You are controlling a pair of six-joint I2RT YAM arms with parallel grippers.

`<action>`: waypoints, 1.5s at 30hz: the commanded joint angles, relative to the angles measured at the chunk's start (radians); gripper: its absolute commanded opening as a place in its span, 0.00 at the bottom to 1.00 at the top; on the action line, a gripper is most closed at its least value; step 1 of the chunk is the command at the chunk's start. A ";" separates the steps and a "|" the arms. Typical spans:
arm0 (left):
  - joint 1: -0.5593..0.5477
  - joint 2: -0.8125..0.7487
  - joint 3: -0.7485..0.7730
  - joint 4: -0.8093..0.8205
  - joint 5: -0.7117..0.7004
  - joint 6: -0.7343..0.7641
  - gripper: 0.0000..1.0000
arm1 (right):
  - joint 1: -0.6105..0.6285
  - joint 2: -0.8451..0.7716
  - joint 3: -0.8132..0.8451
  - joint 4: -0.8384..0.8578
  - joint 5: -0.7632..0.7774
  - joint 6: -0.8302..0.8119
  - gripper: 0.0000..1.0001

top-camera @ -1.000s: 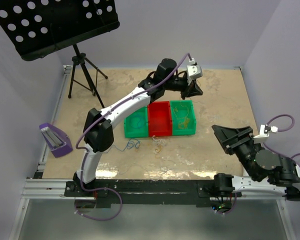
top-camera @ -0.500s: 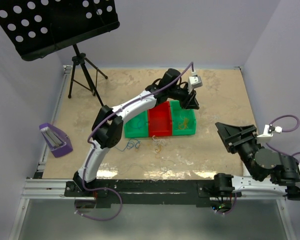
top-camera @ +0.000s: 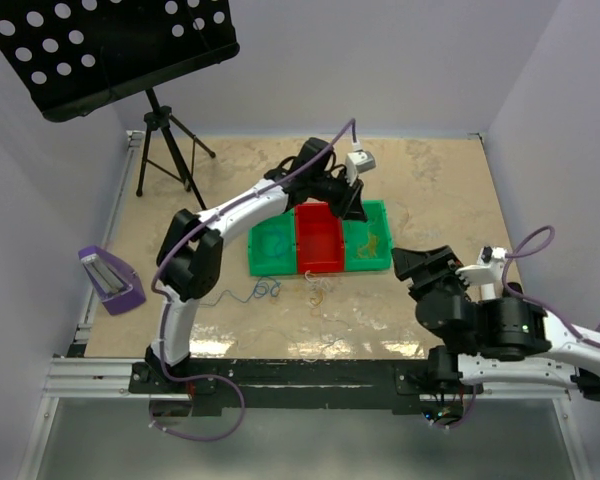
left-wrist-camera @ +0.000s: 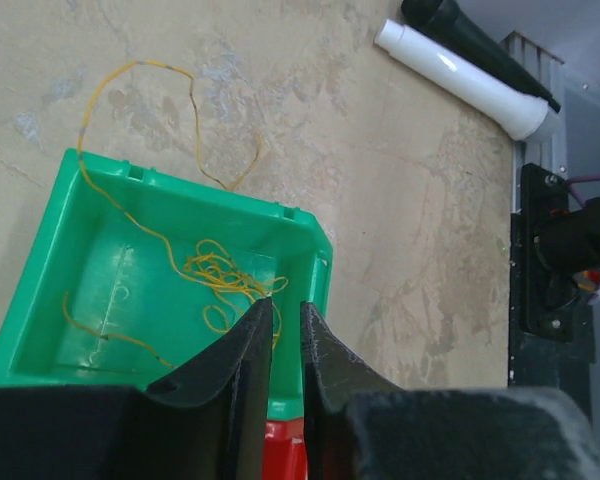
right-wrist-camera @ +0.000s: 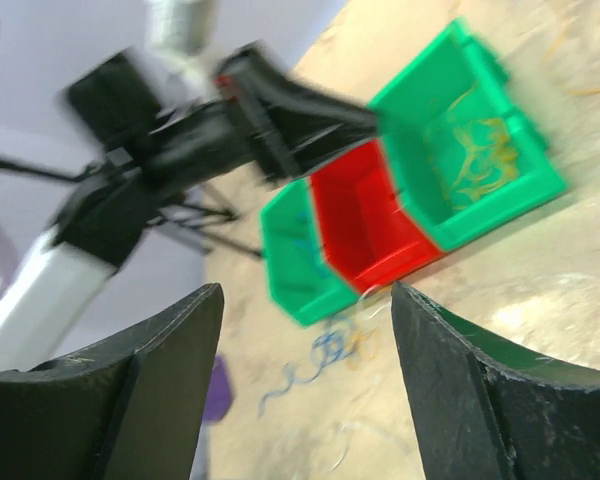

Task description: Untangle the cables

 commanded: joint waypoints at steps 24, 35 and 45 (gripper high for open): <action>0.174 -0.308 0.096 -0.544 -0.144 0.257 0.53 | -1.271 0.742 -0.012 0.990 -0.995 -0.944 0.95; 0.176 -0.336 0.075 -0.531 -0.155 0.255 0.54 | -1.308 0.871 -0.076 1.035 -0.916 -0.946 0.90; 0.176 -0.370 0.009 -0.508 -0.172 0.269 0.54 | -1.351 0.989 -0.026 1.159 -0.958 -0.978 0.78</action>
